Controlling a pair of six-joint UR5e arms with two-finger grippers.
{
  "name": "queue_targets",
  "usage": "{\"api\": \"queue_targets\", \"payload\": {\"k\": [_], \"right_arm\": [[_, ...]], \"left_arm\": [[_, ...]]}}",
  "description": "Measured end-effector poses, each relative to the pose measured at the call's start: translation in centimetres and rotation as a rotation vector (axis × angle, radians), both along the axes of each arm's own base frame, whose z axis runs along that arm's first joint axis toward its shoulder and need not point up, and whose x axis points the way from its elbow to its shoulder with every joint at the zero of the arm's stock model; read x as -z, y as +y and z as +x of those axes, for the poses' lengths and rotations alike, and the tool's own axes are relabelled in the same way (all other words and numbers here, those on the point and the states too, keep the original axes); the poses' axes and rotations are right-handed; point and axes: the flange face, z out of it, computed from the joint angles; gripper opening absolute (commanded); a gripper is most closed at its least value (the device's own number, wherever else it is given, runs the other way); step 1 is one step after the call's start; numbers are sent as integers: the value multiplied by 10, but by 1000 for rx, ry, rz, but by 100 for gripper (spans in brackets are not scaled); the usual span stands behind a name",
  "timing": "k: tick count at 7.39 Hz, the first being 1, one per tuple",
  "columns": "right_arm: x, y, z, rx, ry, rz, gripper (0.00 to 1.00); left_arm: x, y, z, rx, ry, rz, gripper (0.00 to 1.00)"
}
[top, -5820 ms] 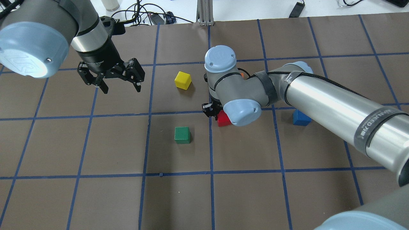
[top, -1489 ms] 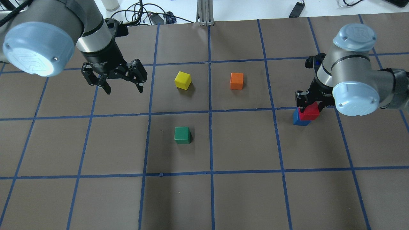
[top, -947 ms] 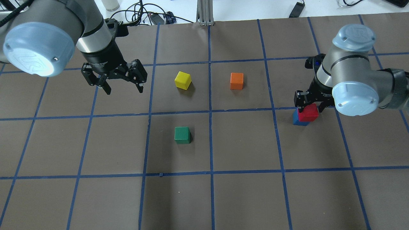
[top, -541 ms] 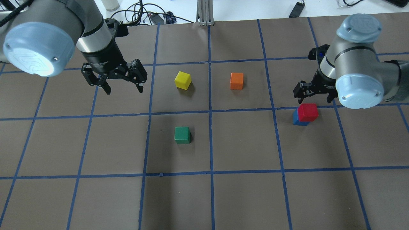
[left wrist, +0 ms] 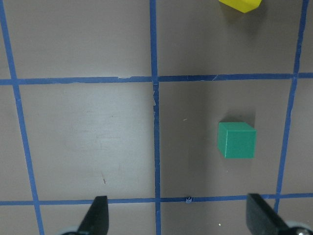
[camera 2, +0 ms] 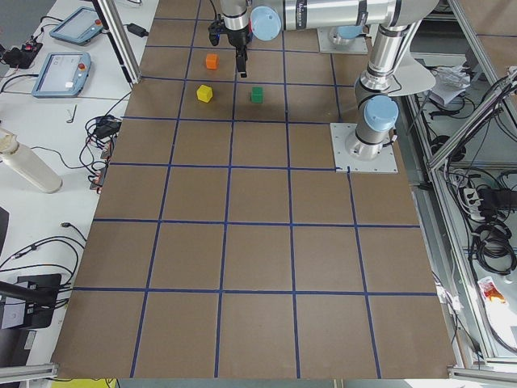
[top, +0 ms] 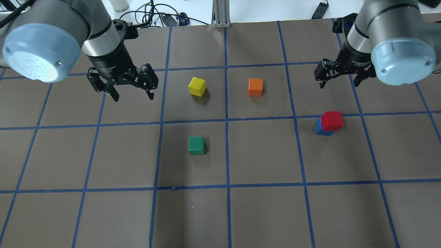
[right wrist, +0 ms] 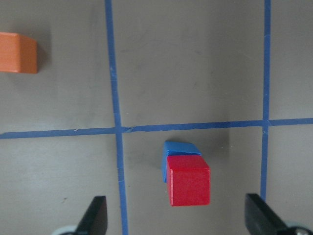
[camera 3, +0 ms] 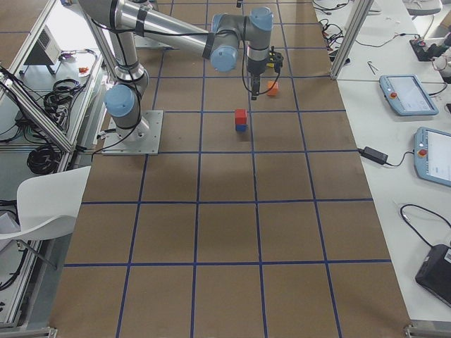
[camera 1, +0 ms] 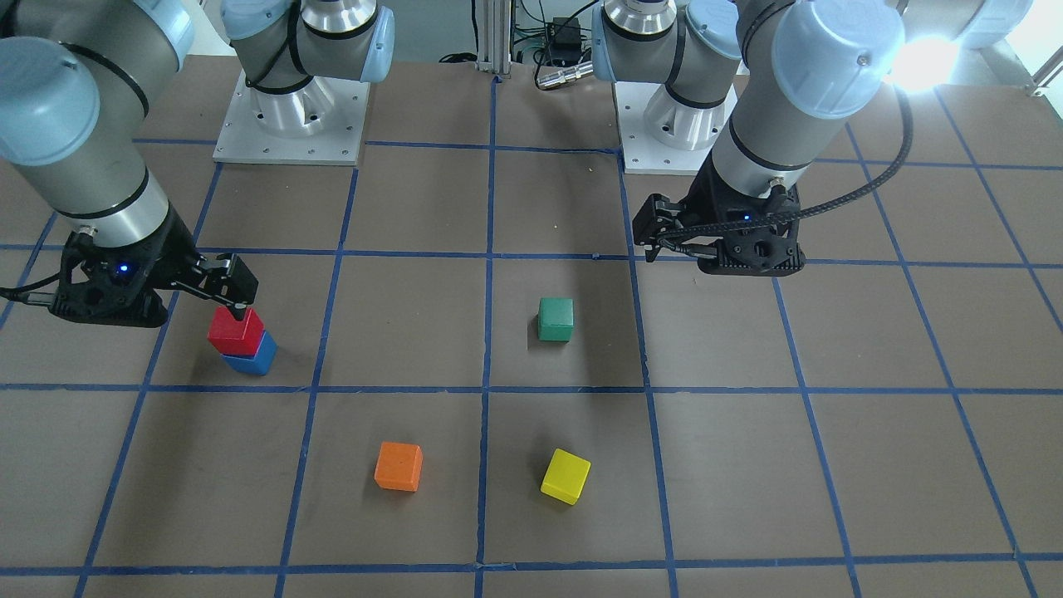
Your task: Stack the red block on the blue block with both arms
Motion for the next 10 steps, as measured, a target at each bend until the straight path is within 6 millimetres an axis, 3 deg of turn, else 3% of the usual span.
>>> {"api": "queue_targets", "payload": {"k": [2, 3, 7, 10], "right_arm": [[-57, 16, 33, 3, -2, 22, 100], [-70, 26, 41, -2, -3, 26, 100], [-62, 27, 53, 93, -43, -8, 100], [-68, 26, 52, 101, -42, -26, 100]], "left_arm": [[0, 0, 0, 1, -3, 0, 100], [-2, 1, 0, 1, -4, -4, 100], [-27, -9, -1, 2, -1, -60, 100], [-62, -29, -1, 2, 1, -140, 100]]}}
